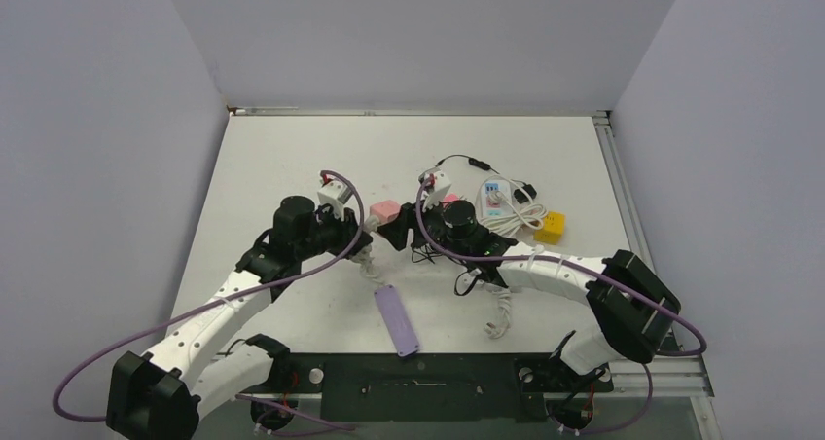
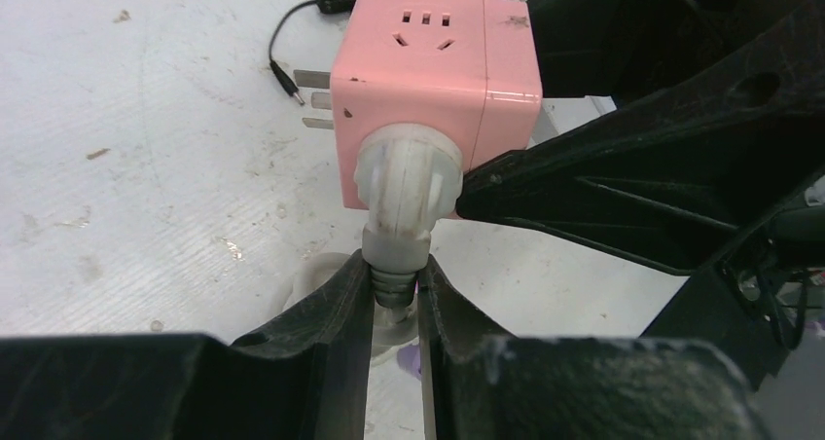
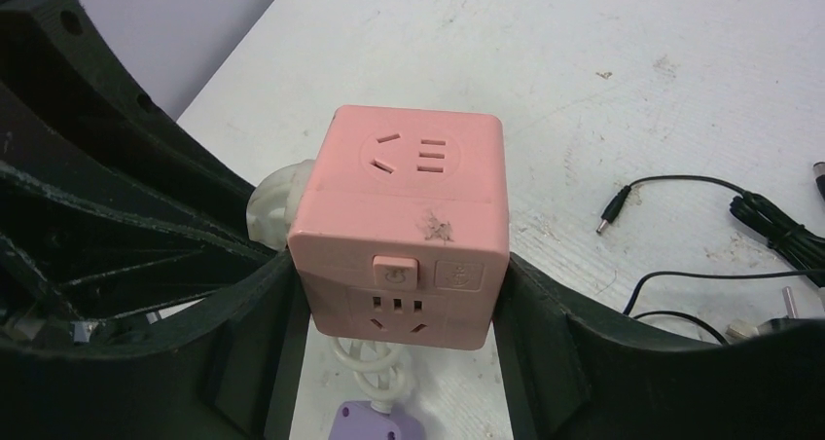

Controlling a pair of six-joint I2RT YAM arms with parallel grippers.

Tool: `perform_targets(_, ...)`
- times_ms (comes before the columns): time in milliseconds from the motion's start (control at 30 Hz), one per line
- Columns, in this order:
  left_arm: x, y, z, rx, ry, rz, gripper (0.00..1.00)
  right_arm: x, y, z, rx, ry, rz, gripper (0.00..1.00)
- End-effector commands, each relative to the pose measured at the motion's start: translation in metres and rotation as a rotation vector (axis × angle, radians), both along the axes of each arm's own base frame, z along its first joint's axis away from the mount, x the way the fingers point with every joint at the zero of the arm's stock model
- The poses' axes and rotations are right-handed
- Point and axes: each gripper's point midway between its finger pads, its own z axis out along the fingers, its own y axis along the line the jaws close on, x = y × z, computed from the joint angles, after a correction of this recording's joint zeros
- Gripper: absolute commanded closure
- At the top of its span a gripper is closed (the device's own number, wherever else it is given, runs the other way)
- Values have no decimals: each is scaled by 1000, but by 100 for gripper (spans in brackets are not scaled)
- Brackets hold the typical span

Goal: Pull the plug off the socket
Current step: Remove the socket from the socket.

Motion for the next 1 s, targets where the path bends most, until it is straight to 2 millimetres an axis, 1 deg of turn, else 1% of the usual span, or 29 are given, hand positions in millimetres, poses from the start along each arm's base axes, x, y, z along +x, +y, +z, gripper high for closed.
perform_targets(0,23,-8,45,-149,-60,-17,100,19,-34,-6,-37,-137,-57,95)
perform_targets(133,40,5,36,-165,-11,41,100,-9,-29,12,37,-243,80,95)
perform_targets(200,44,9,32,-162,4,60,100,-15,-30,14,60,-256,100,95)
perform_targets(233,45,10,30,-157,8,64,100,-15,-29,14,60,-255,103,95)
perform_targets(300,46,9,28,-154,8,56,100,-10,-30,7,36,-239,81,95)
perform_targets(467,38,-1,29,-161,7,-16,100,5,-37,-10,-14,-188,0,95)
perform_targets(500,38,-1,30,-157,-2,-22,97,7,-38,-12,-16,-184,-12,95)
perform_targets(533,38,-2,31,-149,-9,-26,88,8,-39,-13,-23,-178,-22,95)
perform_targets(567,38,0,31,-131,-17,-20,75,11,-39,-15,-33,-171,-33,95)
perform_targets(600,39,2,29,-100,-26,-9,57,12,-40,-18,-46,-158,-36,95)
perform_targets(633,40,4,28,-78,-29,6,46,12,-39,-18,-52,-157,-35,95)
perform_targets(700,39,7,25,-30,-41,22,34,10,-36,-17,-50,-159,-16,95)
perform_targets(733,39,7,23,-11,-44,27,31,9,-34,-16,-51,-159,-1,95)
perform_targets(767,39,8,24,1,-49,27,30,8,-32,-16,-55,-161,10,95)
perform_targets(867,39,9,25,13,-54,29,30,5,-29,-17,-69,-165,42,95)
perform_targets(967,33,2,22,7,-41,-20,30,2,-26,-15,-64,-173,62,95)
